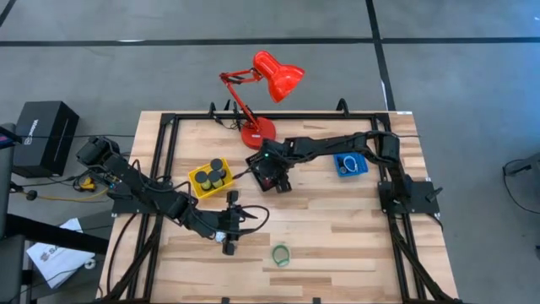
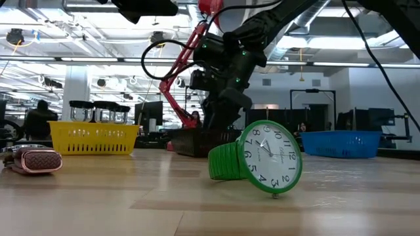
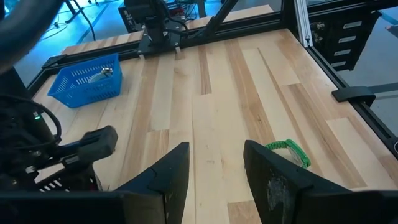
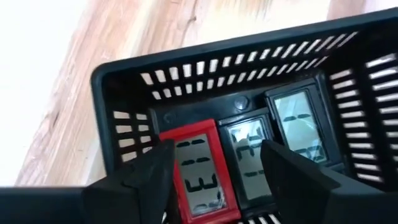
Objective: Pick & Place Office items
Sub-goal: Put the green wrist watch into the blue bin
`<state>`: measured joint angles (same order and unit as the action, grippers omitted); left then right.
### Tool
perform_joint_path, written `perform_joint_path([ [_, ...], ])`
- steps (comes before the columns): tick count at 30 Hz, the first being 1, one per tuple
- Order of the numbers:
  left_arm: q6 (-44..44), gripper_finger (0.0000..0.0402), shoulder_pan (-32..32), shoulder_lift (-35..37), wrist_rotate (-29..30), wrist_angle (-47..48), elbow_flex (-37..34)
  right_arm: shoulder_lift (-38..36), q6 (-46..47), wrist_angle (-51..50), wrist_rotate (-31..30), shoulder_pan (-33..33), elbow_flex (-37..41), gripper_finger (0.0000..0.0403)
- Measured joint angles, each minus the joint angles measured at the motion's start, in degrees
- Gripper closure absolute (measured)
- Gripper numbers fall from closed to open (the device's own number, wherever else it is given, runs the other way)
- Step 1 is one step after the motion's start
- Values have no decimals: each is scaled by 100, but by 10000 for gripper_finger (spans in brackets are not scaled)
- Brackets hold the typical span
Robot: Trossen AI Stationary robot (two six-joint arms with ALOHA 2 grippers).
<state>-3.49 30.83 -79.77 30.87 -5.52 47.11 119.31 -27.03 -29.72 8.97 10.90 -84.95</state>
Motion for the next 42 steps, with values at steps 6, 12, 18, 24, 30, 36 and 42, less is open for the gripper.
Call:
perform_joint_path([
  [6,0,255,0,0,-2,2,0,-51,130,-693,0,-17,-403,181],
  [12,0,255,0,0,-2,0,0,-63,394,-1822,-1,-61,-1128,204],
  [18,0,255,0,0,-2,2,0,-64,1029,-2875,0,-286,-1647,221],
  [24,-6,255,0,0,-4,2,0,-63,1840,-3868,-2,-813,-1698,233],
  [30,-32,255,0,0,-24,12,0,-155,2562,-4697,-113,-1619,-1692,246],
  [36,-515,255,4,0,-25,17,0,-535,2806,-4534,-772,-2493,-1698,256],
  [42,-978,255,0,0,6,41,0,-908,2418,-3797,-796,-3194,-1509,262],
])
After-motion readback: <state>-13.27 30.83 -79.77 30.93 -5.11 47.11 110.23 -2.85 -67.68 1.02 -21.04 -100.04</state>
